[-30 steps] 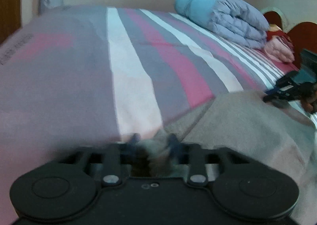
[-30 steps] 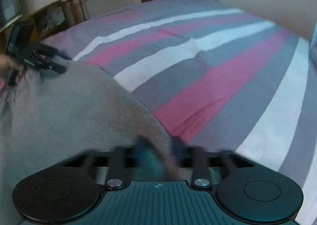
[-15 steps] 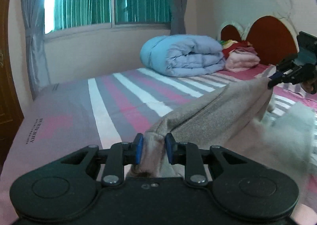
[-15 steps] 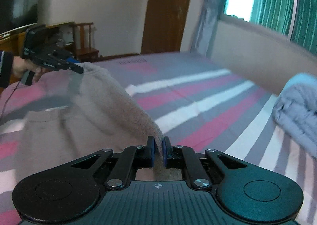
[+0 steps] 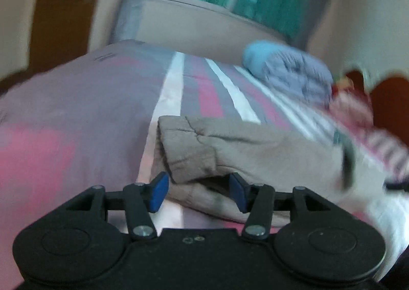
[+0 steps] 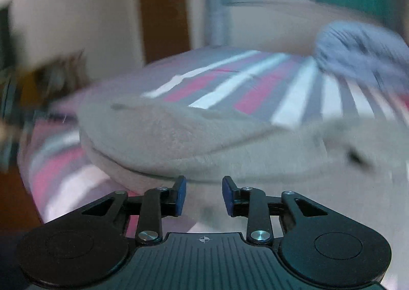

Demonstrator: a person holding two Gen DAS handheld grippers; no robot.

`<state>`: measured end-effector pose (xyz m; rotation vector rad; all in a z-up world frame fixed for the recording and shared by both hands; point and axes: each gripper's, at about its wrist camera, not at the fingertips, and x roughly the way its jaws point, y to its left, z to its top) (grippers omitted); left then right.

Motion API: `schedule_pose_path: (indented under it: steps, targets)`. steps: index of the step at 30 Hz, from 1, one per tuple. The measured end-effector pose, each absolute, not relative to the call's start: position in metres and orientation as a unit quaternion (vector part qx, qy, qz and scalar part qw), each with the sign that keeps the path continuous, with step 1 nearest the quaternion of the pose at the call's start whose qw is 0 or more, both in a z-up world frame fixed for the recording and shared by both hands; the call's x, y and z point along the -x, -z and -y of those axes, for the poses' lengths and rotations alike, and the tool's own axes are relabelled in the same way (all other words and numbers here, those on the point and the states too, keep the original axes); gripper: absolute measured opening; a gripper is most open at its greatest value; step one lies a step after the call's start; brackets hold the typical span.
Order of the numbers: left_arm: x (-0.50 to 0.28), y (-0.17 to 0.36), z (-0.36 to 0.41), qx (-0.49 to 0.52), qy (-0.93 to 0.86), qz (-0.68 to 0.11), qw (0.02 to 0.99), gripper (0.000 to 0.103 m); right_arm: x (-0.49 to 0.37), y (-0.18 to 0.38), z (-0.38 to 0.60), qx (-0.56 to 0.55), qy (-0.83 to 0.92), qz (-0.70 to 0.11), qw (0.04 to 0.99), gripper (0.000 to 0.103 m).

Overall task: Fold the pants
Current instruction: 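Lift the waistband and fold it over toward the pant cuffs, then release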

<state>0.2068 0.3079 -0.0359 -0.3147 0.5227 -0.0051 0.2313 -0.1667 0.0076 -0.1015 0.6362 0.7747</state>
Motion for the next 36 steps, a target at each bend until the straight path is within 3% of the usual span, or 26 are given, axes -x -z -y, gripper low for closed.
schedule_pose_path:
  steps: [2, 3, 10, 17, 19, 20, 21, 22, 24, 26, 29, 31, 33, 34, 36]
  targets:
    - [-0.208, 0.032, -0.306, 0.212, 0.004, -0.245, 0.946, 0.045, -0.224, -0.008, 0.175, 0.008, -0.342, -0.304, 0.889, 0.047]
    - [-0.212, 0.032, -0.306, 0.24, 0.011, -0.247, 0.939, 0.045, -0.225, -0.009, 0.176, -0.007, -0.332, -0.305, 0.893, 0.048]
    - [-0.25, 0.059, -0.333, 0.427, 0.022, -0.263, 0.865, 0.045, -0.268, -0.017, 0.158, -0.126, -0.275, -0.356, 0.884, 0.049]
    - [-0.273, 0.083, -0.348, 0.485, -0.008, -0.288, 0.826, 0.042, -0.337, 0.004, 0.146, -0.181, -0.19, -0.478, 0.838, 0.049]
    - [-0.279, 0.08, -0.348, 0.473, -0.032, -0.287, 0.832, 0.018, -0.351, 0.013, 0.145, -0.178, -0.164, -0.496, 0.834, 0.049]
    - [-0.279, 0.077, -0.349, 0.468, -0.036, -0.288, 0.834, 0.018, -0.355, 0.019, 0.148, -0.188, -0.163, -0.502, 0.829, 0.047]
    - [-0.277, 0.072, -0.35, 0.459, -0.035, -0.285, 0.841, 0.018, -0.358, 0.022, 0.151, -0.197, -0.16, -0.504, 0.825, 0.037]
    - [-0.281, 0.065, -0.35, 0.44, -0.029, -0.274, 0.854, 0.017, -0.36, 0.025, 0.156, -0.199, -0.163, -0.505, 0.824, 0.008]
    - [-0.274, 0.046, -0.349, 0.411, -0.007, -0.244, 0.878, 0.017, -0.354, 0.019, 0.166, -0.207, -0.178, -0.479, 0.834, 0.008]
    - [-0.266, 0.028, -0.349, 0.378, 0.022, -0.2, 0.904, 0.017, -0.327, -0.011, 0.177, -0.207, -0.22, -0.397, 0.867, 0.008]
    - [-0.262, 0.043, -0.351, 0.329, 0.016, -0.233, 0.915, 0.017, -0.275, -0.037, 0.195, -0.19, -0.26, -0.294, 0.9, 0.008]
    - [-0.268, 0.079, -0.348, 0.305, -0.011, -0.321, 0.897, 0.017, -0.254, -0.014, 0.204, -0.182, -0.264, -0.279, 0.905, 0.008]
    - [-0.26, 0.09, -0.345, 0.31, -0.01, -0.31, 0.899, 0.017, -0.263, 0.036, 0.192, -0.143, -0.232, -0.384, 0.882, 0.008]
    - [-0.257, 0.091, -0.345, 0.324, -0.013, -0.302, 0.896, 0.017, -0.265, 0.056, 0.198, -0.177, -0.223, -0.414, 0.865, 0.008]
    - [-0.256, 0.092, -0.34, 0.32, -0.018, -0.3, 0.898, 0.017, -0.26, 0.059, 0.206, -0.213, -0.224, -0.399, 0.863, 0.008]
